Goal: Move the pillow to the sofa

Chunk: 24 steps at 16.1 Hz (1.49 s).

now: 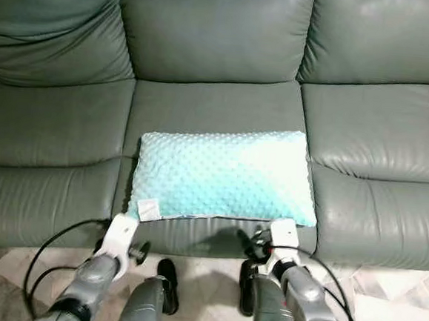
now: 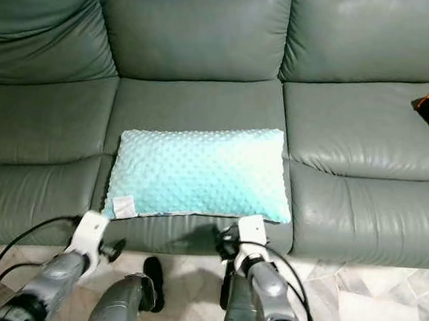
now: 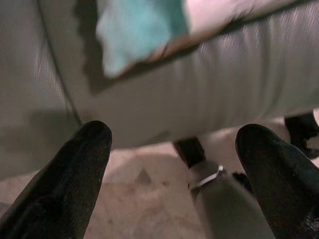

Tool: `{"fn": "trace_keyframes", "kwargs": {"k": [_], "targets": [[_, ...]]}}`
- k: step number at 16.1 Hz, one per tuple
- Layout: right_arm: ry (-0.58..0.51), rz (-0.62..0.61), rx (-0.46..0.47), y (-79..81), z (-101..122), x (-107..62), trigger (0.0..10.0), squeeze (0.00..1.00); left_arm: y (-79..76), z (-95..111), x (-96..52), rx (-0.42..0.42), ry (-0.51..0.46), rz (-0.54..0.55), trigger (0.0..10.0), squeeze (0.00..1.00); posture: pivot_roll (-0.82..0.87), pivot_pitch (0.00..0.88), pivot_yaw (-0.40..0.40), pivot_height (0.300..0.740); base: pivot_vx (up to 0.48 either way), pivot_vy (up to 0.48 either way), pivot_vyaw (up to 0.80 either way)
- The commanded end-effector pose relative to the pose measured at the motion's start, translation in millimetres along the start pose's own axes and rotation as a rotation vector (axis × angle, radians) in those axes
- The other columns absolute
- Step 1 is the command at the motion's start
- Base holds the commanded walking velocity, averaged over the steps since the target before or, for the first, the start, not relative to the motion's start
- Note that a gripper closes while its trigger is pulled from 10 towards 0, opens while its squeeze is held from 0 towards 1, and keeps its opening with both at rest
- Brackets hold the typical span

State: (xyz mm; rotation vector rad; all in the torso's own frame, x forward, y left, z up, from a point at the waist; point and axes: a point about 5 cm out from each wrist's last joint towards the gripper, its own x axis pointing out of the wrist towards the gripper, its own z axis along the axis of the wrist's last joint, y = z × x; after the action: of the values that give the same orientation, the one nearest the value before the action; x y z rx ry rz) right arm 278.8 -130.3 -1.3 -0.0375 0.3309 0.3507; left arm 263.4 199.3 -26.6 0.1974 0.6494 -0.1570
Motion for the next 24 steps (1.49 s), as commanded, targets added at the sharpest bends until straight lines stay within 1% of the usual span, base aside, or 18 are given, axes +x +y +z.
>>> {"fn": "trace_keyframes", "kwargs": {"k": [1, 2, 3, 4, 5, 6, 7, 8, 10, 11, 12, 15, 16, 18, 20, 21, 22, 24], "targets": [[0.032, 0.024, 0.031, 4.4, -11, -6.0, 10.0, 0.0, -0.5, -25, -7.5, -0.009, 0.075, -0.03, 10.0, 0.0, -0.1, 0.284, 0.053, 0.74, 0.0, 0.0, 0.0], [0.028, 0.036, 0.035, 5.5, -12, -8.2, 10.0, 0.0, -0.5, -30, -10.2, 0.003, 0.075, -0.053, 10.0, 0.0, -0.11, 0.275, 0.051, 0.74, 0.0, 0.0, 0.0], [0.027, 0.042, 0.034, 3.6, -13, -10.6, 10.0, 0.0, 0.8, -35, -13.2, 0.051, 0.077, -0.062, 10.0, 0.0, -0.12, 0.232, 0.045, 0.74, 0.0, 0.0, 0.0], [0.027, 0.039, 0.032, 2.4, -15, -13.5, 10.0, 0.0, 5.9, -42, -17.3, 0.07, 0.084, -0.046, 10.0, 0.0, -0.12, 0.211, 0.042, 0.74, 0.0, 0.0, 0.0], [0.031, 0.033, 0.033, 0.7, -15, -13.7, 10.0, 0.0, 8.1, -43, -18.0, 0.064, 0.088, -0.031, 10.0, 0.0, -0.13, 0.191, 0.039, 0.74, 0.0, 0.0, 0.0], [0.027, 0.026, 0.044, -0.6, -15, -14.7, 10.0, 0.0, 14.1, -43, -19.3, 0.004, 0.076, 0.013, 10.0, 0.0, -0.14, 0.154, 0.034, 0.74, 0.0, 0.0, 0.0], [0.029, 0.024, 0.043, -3.0, -13, -13.6, 10.0, 0.0, 15.3, -40, -18.1, -0.025, 0.061, 0.033, 10.0, 0.0, -0.15, 0.123, 0.03, 0.74, 0.0, 0.0, 0.0], [0.029, 0.024, 0.042, -4.4, -12, -13.0, 10.0, 0.0, 13.2, -39, -17.0, -0.044, 0.058, 0.038, 10.0, 0.0, -0.16, 0.1, 0.027, 0.74, 0.0, 0.0, 0.0], [0.03, 0.018, 0.029, -9.0, -8, -12.4, 10.0, 0.0, 4.7, -36, -14.1, -0.035, 0.042, 0.028, 10.0, 0.0, -0.17, 0.04, 0.017, 0.74, 0.0, 0.0, 0.0], [0.032, 0.011, 0.023, -12.3, -5, -10.0, 10.0, 0.0, 4.2, -32, -12.0, -0.053, 0.035, 0.051, 10.0, 0.0, -0.18, 0.019, 0.014, 0.74, 0.0, 0.0, 0.0], [0.022, 0.014, 0.02, -13.2, 1, -7.0, 10.0, 0.0, 5.4, -28, -10.6, -0.087, 0.019, 0.073, 10.0, 0.0, -0.18, 0.005, 0.01, 0.74, 0.0, 0.0, 0.0], [0.039, 0.001, 0.024, -18.7, 8, 0.6, 10.0, 0.0, 7.6, -21, -8.3, -0.129, 0.001, 0.104, 10.0, 0.0, -0.18, 0.0, 0.003, 0.74, 0.0, 0.0, 0.0], [0.055, -0.01, 0.039, -20.3, 8, 1.8, 10.0, 0.0, 10.1, -22, -8.6, -0.126, 0.006, 0.125, 10.0, 0.0, -0.17, 0.0, 0.0, 0.74, 0.0, 0.0, 0.0], [0.138, -0.051, 0.054, -26.4, -1, 1.3, 10.0, 0.0, 15.8, -24, -9.0, -0.185, 0.042, 0.174, 10.0, 0.0, -0.18, 0.0, -0.006, 0.74, 0.0, 0.0, 0.0], [0.218, -0.085, 0.038, -31.2, -13, -3.7, 10.0, 0.0, 15.7, -27, -8.9, -0.149, 0.081, 0.187, 10.0, 0.0, -0.18, 0.0, -0.008, 0.74, 0.0, 0.0, 0.0], [0.272, -0.131, 0.054, -35.0, -22, -8.1, 10.0, 0.0, 14.4, -30, -9.2, -0.136, 0.112, 0.204, 10.0, 0.0, -0.19, 0.0, -0.01, 0.74, 0.0, 0.0, 0.0], [0.302, -0.156, 0.062, -36.5, -26, -10.3, 10.0, 0.0, 13.6, -33, -9.6, -0.136, 0.132, 0.22, 10.0, 0.0, -0.19, 0.0, -0.011, 0.74, 0.0, 0.0, 0.0], [0.355, -0.158, 0.051, -32.2, -36, -13.9, 10.0, 0.0, 9.4, -41, -11.2, -0.157, 0.178, 0.242, 10.0, 0.0, -0.18, 0.0, -0.019, 0.74, 0.0, 0.0, 0.0]]}}
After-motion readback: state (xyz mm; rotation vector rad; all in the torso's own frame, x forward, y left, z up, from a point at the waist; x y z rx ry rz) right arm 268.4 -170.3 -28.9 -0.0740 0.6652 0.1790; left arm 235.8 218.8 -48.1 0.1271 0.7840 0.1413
